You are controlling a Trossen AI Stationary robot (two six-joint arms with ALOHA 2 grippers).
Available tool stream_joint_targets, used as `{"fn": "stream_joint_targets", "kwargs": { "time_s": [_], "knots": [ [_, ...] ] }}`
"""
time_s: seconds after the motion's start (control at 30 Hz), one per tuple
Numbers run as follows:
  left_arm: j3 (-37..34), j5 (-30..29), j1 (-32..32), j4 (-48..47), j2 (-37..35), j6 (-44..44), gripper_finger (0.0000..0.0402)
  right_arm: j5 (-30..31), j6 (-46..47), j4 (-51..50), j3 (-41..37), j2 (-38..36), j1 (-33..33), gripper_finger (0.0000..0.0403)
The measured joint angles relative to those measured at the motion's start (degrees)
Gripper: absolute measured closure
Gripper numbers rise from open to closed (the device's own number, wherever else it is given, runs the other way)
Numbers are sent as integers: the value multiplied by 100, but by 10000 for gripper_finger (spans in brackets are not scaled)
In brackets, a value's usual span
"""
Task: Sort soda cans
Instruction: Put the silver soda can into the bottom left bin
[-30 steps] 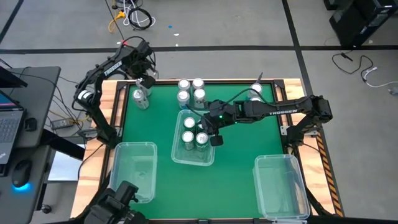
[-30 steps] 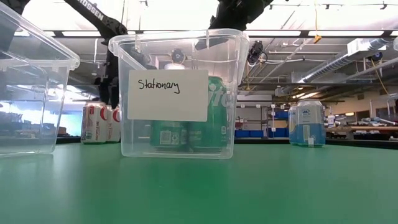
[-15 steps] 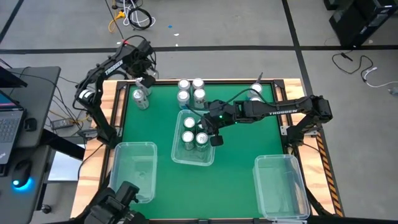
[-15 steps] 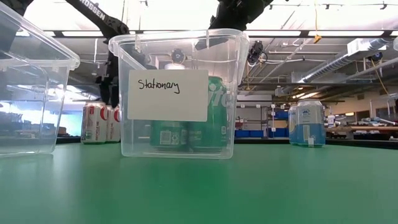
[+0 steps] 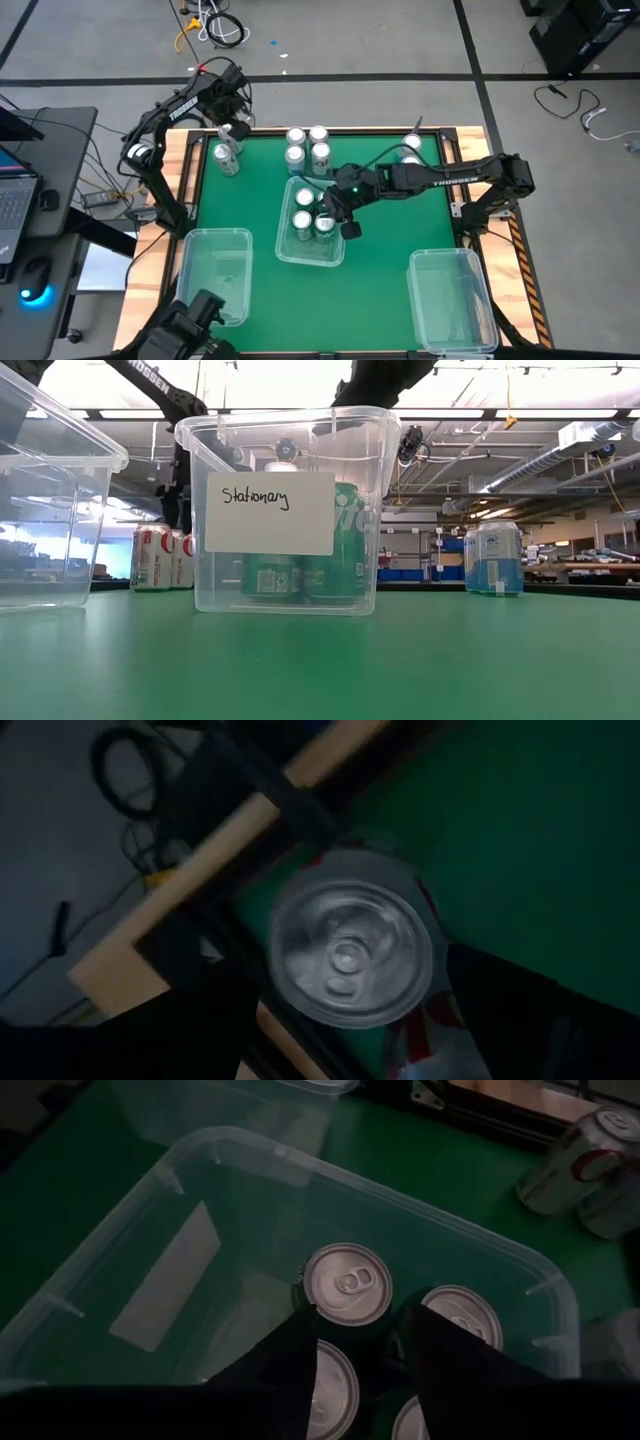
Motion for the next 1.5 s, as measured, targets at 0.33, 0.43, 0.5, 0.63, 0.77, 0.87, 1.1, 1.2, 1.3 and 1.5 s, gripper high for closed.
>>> {"fn": "stream_joint_targets", "kwargs": {
  "time_s": [0.33, 0.43, 0.5, 0.63, 0.77, 0.87, 1.1, 1.2, 1.3, 1.5],
  "knots": [
    [23, -186, -29, -10, 376, 147, 74, -1, 0, -61, 0, 0, 83, 233],
    [64, -224, -46, -36, 387, 168, 81, -1, 0, -68, 0, 0, 83, 233],
    [79, -221, -42, -36, 390, 182, 89, 0, -1, -84, 0, 0, 83, 233],
    [85, -221, -67, -34, 391, 264, 119, 222, -1, -171, 0, 0, 83, 234],
    [269, -221, -114, -194, 435, 336, 127, 709, 45, -188, 0, -6, 83, 245],
    [611, -135, -199, -335, 476, 358, 127, 895, 40, -211, 0, -86, 81, 262],
    [1663, -37, -576, -704, 437, 249, 127, 897, 42, -302, 0, -417, -110, 308],
    [2088, 60, -846, -887, 435, 245, 127, 398, -83, -307, 4, -492, -302, 330],
    [2418, 81, -1119, -1178, 435, 229, 127, -466, -150, -279, 4, -490, -508, 356],
    [2923, 35, -1619, -1535, 426, 232, 127, -1051, -157, 741, -398, -561, -681, 399]
  ]
}}
